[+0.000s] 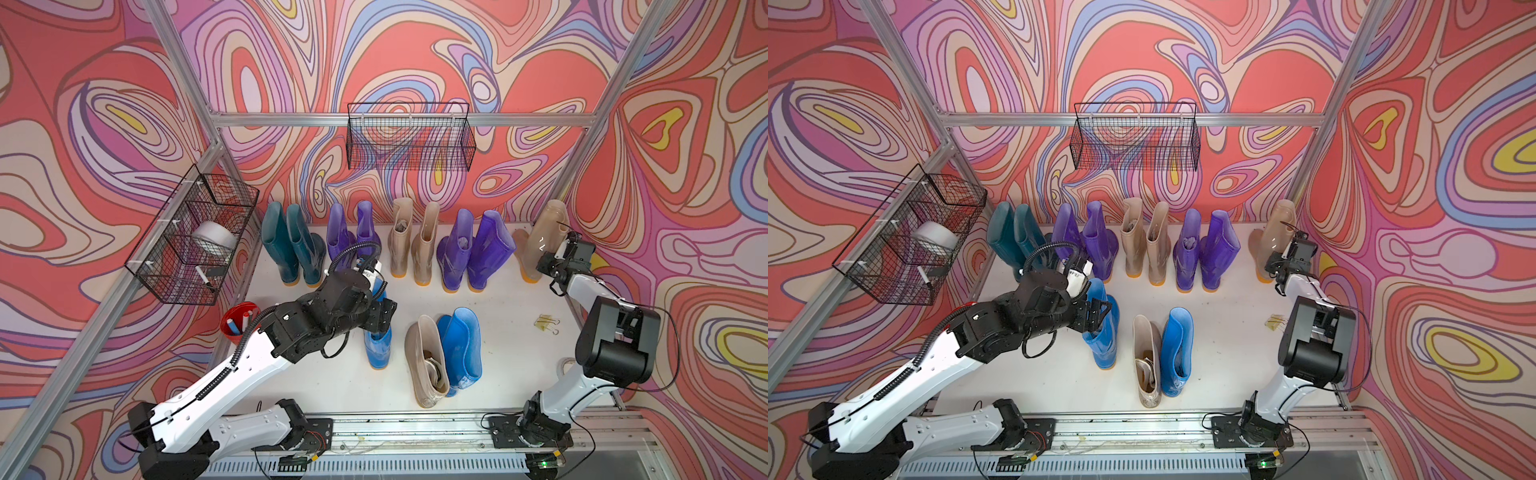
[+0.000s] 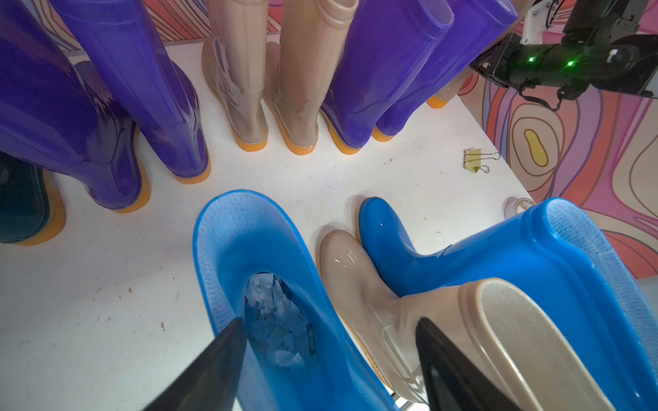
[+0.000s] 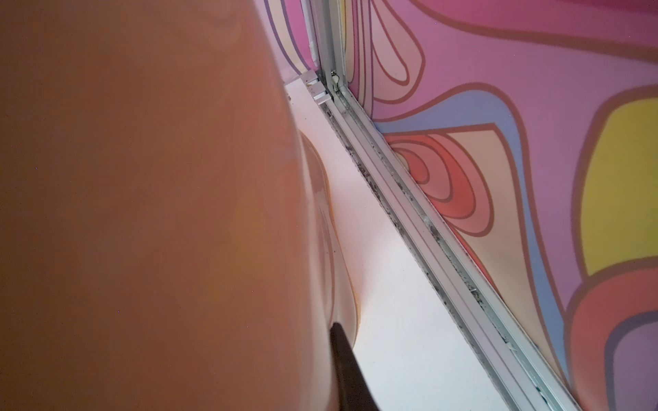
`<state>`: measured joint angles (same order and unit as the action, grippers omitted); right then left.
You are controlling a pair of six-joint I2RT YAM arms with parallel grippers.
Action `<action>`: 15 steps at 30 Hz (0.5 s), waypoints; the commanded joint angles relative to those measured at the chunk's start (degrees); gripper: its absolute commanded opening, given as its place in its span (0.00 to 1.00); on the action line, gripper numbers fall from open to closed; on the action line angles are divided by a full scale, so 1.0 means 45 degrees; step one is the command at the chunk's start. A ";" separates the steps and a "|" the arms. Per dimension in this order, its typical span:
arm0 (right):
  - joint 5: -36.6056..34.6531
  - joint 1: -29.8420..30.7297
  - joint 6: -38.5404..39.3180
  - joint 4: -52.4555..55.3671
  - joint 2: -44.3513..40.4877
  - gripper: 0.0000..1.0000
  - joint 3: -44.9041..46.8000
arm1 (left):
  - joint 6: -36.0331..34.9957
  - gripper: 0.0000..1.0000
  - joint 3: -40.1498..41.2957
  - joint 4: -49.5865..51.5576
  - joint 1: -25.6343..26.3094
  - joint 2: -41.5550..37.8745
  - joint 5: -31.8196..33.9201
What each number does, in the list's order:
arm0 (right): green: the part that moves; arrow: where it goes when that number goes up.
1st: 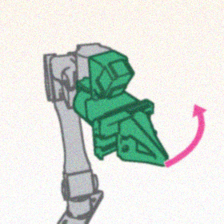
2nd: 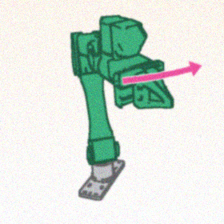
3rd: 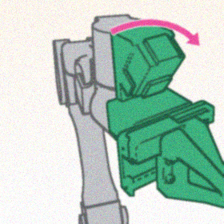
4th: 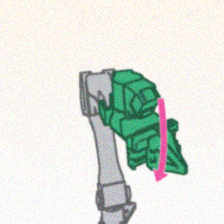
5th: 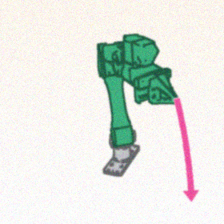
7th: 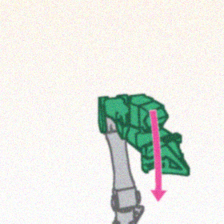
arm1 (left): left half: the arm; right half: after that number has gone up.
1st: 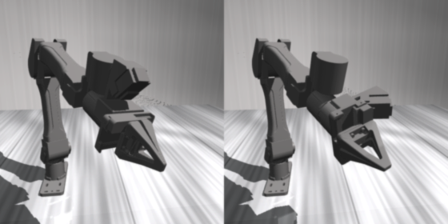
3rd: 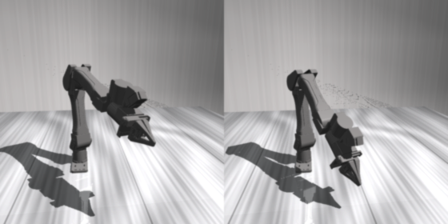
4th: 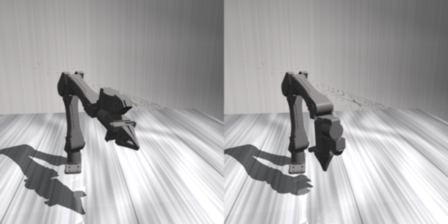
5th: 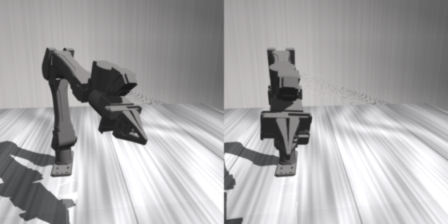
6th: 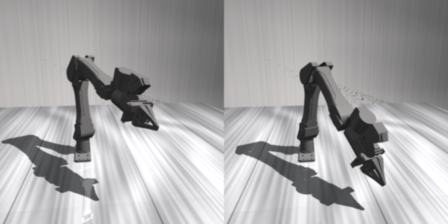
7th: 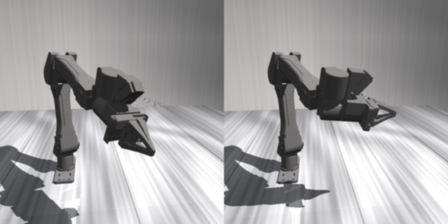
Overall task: Match and arrange rain boots in pairs
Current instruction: Place the rain boot at the corner of the board.
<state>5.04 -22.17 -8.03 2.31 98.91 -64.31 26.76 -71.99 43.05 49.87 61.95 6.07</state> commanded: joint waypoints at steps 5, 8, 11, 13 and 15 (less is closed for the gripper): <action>0.0669 -0.0170 0.0205 0.0041 -0.0295 0.31 -0.0227 | -0.0069 0.77 -0.0374 0.0280 -0.0060 -0.0069 0.0254; 0.0746 -0.0170 0.0193 0.0420 -0.0725 0.43 -0.0122 | -0.0141 0.78 -0.0499 0.0279 -0.0058 -0.0153 0.0195; 0.0949 -0.0170 0.0141 0.0938 -0.1268 0.51 -0.0036 | -0.0299 0.79 -0.0696 0.0321 -0.0059 -0.0212 0.0161; 0.0946 -0.0170 0.0000 0.1295 -0.1760 0.57 0.0100 | -0.0415 0.79 -0.0807 0.0331 -0.0054 -0.0251 0.0059; 0.1066 -0.0170 -0.0051 0.1690 -0.2325 0.58 0.0281 | -0.0524 0.80 -0.0949 0.0372 -0.0053 -0.0271 -0.0094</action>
<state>8.51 -22.81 -7.86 7.22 92.58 -64.23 25.80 -74.19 43.33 49.87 61.89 6.02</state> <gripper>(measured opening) 0.581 0.792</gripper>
